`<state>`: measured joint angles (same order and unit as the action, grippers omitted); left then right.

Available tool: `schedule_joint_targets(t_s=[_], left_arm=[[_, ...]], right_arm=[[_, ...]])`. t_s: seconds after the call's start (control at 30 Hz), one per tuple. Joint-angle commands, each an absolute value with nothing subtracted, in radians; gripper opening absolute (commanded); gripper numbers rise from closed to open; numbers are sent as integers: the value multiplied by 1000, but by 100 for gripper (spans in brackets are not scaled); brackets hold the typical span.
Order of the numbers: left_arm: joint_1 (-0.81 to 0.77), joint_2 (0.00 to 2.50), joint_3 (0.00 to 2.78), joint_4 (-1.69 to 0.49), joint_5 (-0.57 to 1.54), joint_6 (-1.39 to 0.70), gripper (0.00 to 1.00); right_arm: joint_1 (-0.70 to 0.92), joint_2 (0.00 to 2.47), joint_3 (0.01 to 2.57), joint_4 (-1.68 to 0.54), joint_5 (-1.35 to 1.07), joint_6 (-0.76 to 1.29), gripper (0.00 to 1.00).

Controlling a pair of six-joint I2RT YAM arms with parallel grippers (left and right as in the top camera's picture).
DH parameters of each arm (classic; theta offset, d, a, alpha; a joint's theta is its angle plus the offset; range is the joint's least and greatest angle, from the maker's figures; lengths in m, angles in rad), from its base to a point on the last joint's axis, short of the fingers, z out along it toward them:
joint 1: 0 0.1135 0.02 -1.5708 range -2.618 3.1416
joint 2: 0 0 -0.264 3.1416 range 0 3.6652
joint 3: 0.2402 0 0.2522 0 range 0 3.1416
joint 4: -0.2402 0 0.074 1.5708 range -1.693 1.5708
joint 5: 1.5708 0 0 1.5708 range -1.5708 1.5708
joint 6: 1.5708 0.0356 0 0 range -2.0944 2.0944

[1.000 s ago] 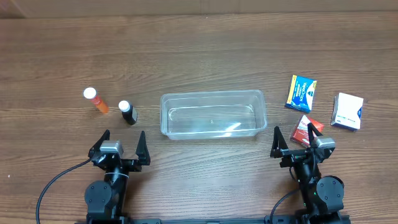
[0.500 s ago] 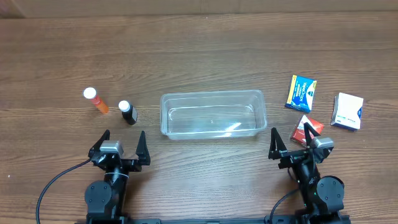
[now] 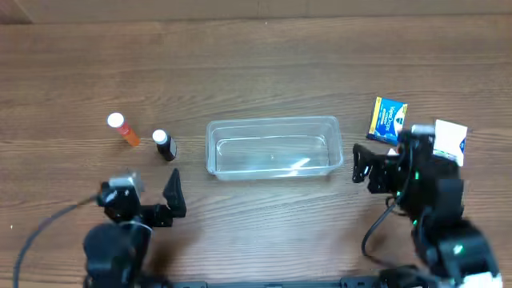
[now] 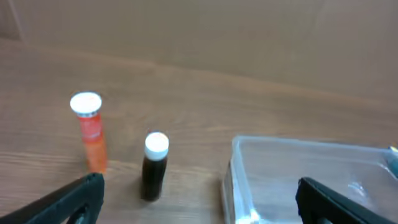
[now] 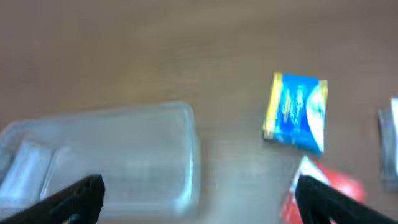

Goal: Pack container
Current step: 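Reach the left gripper to the dark brown bottle and grasp it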

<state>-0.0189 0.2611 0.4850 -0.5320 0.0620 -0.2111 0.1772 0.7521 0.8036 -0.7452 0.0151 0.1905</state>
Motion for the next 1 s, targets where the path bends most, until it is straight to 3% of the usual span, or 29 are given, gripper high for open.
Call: schedule_joint_targets(t_s=[0.0,0.17,0.3,0.4,0.63,0.97], left_arm=[[-14,518,748,-693,72,-225,100],[-14,920,1153,-1208,115,-224,100],[-13,1105,1364,-1360,114,-225,100],[-13,1282,1531,-1378,34,-241,100],[-13,1681,1549,-1360,26,-272,100],[33,1924,1549,-1242,3,-299,100]], right_arm=[[175,912,1064,-917,-74,194,100],[174,972,1161,-1096,27,219,100],[118,979,1160,-1170,175,311,100],[77,1026,1160,-1179,130,307,100],[76,1137,1160,-1184,130,308,100],[76,1139,1160,-1184,130,308,100]])
